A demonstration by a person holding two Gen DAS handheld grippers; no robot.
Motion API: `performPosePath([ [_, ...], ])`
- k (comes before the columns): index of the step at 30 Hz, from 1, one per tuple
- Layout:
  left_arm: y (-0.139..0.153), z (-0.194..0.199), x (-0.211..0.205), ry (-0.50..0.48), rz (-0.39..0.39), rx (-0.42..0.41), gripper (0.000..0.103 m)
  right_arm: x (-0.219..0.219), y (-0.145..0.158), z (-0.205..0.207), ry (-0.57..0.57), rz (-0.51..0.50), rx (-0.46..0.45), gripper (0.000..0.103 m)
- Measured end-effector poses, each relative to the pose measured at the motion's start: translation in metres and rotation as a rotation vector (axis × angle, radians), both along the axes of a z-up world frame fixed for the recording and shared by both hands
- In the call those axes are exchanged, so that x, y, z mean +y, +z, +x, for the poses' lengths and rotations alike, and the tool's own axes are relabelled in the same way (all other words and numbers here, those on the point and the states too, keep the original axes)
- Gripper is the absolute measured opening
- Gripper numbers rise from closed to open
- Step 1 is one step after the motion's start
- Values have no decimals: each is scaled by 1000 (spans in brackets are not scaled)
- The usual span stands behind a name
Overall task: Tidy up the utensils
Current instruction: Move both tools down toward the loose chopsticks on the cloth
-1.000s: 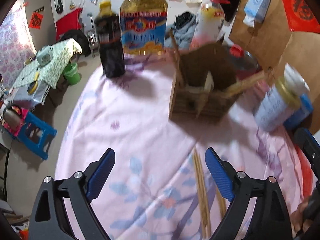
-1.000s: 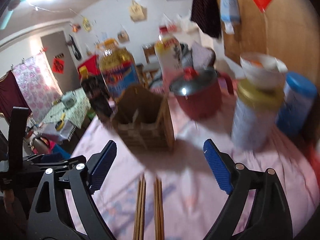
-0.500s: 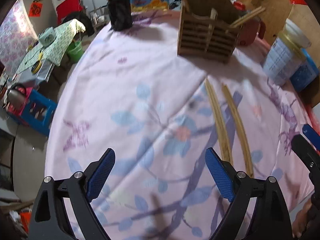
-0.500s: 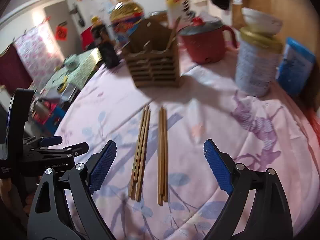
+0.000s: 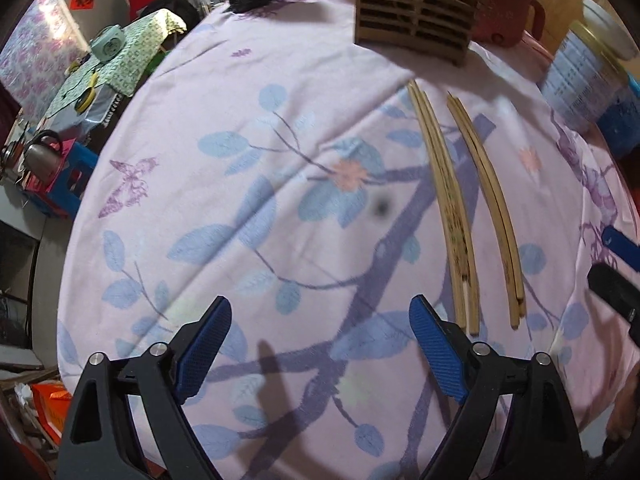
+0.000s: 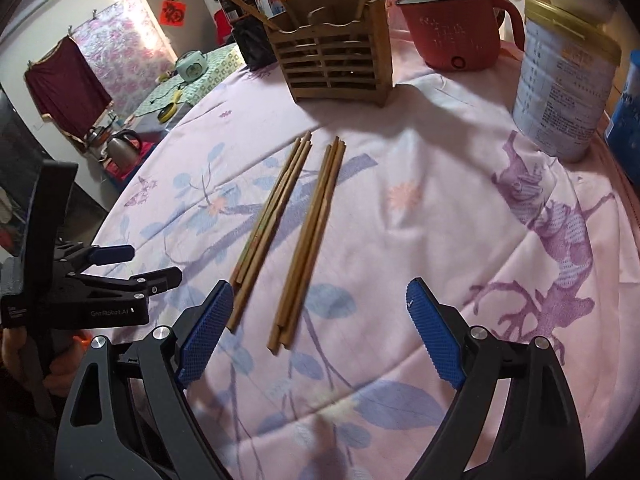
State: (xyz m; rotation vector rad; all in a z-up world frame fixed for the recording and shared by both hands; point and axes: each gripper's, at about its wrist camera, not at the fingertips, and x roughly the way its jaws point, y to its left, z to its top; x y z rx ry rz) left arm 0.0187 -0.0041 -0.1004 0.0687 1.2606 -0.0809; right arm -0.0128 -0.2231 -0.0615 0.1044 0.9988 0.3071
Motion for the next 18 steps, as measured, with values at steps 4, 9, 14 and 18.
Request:
performPosePath([
  [4, 2, 0, -3, -50, -60, -3, 83, 0, -4, -5, 1, -10, 8, 80],
  [9, -5, -6, -16, -136, -103, 14, 80, 3, -3, -11, -13, -31, 2, 80],
  [14, -12, -8, -27, -201, -137, 28, 79, 3, -2, -23, -37, -55, 2, 80],
  [18, -19, -3, -40, -247, -144, 27, 77, -2, 2, -31, -69, -71, -7, 80],
])
